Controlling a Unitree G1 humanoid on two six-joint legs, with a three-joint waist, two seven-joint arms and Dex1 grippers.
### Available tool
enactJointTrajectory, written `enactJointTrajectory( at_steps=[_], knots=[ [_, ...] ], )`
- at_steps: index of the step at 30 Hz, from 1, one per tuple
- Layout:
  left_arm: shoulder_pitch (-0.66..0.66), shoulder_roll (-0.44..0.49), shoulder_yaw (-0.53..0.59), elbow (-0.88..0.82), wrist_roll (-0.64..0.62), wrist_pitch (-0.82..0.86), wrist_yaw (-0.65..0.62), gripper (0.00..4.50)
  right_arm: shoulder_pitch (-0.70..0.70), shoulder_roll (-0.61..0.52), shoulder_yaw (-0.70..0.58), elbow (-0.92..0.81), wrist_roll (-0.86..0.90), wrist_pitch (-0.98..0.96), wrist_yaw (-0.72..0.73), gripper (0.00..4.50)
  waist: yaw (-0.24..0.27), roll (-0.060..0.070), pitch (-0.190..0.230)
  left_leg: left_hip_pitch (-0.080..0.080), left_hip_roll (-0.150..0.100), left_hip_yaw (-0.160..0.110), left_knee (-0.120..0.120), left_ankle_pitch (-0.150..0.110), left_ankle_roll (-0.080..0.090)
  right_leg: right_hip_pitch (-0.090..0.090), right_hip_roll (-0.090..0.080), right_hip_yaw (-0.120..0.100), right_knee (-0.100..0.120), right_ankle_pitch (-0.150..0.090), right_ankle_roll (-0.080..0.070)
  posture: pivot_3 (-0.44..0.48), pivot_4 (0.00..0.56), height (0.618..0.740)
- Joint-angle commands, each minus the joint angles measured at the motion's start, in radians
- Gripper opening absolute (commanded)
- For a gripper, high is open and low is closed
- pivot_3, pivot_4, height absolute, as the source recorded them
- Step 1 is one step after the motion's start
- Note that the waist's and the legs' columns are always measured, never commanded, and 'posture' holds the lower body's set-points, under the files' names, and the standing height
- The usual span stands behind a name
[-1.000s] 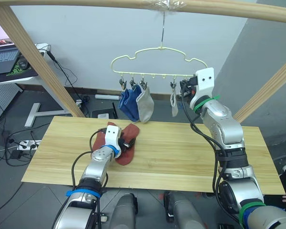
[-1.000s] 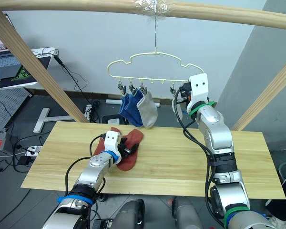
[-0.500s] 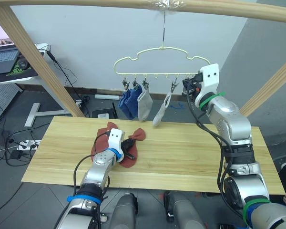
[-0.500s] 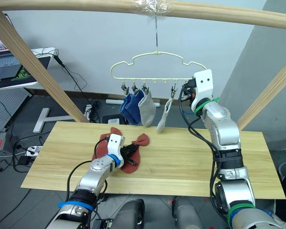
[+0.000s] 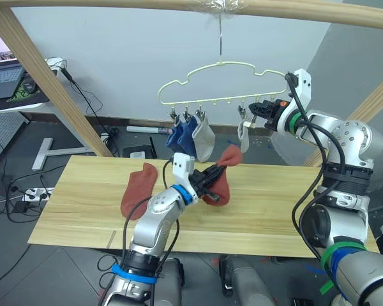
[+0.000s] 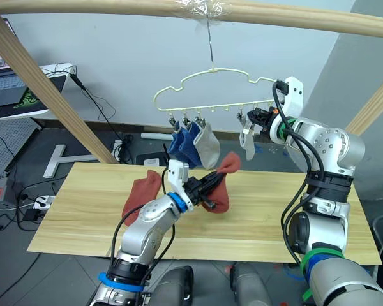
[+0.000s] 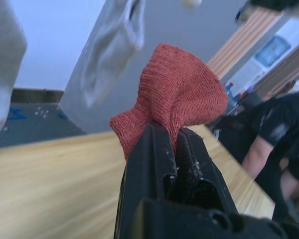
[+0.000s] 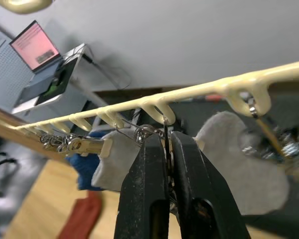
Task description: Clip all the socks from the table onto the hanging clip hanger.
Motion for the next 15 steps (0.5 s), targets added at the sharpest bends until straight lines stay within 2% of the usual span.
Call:
enactJointTrajectory(
  at_steps=[1,15],
  knots=[
    [-0.038,-0.023,-0.001,-0.044,-0.022,0.013,0.020,0.00,-0.040,0.021,-0.071,-0.033,0.045,0.071,-0.051,0.00,-0.001,0.000,0.000,0.000,0.000,0.000,0.000,0.000,0.000,0.000,0.000,0.000,0.000,0.000,0.000,-0.062,0.253,0.740],
    [-0.070,-0.072,0.023,-0.018,-0.062,0.026,0.057,0.00,-0.051,0.080,-0.144,-0.099,0.095,0.180,-0.131,0.00,-0.009,0.000,0.000,0.000,0.000,0.001,0.000,0.000,0.000,0.000,0.000,-0.001,0.000,0.000,0.001,-0.070,0.257,0.740]
  ],
)
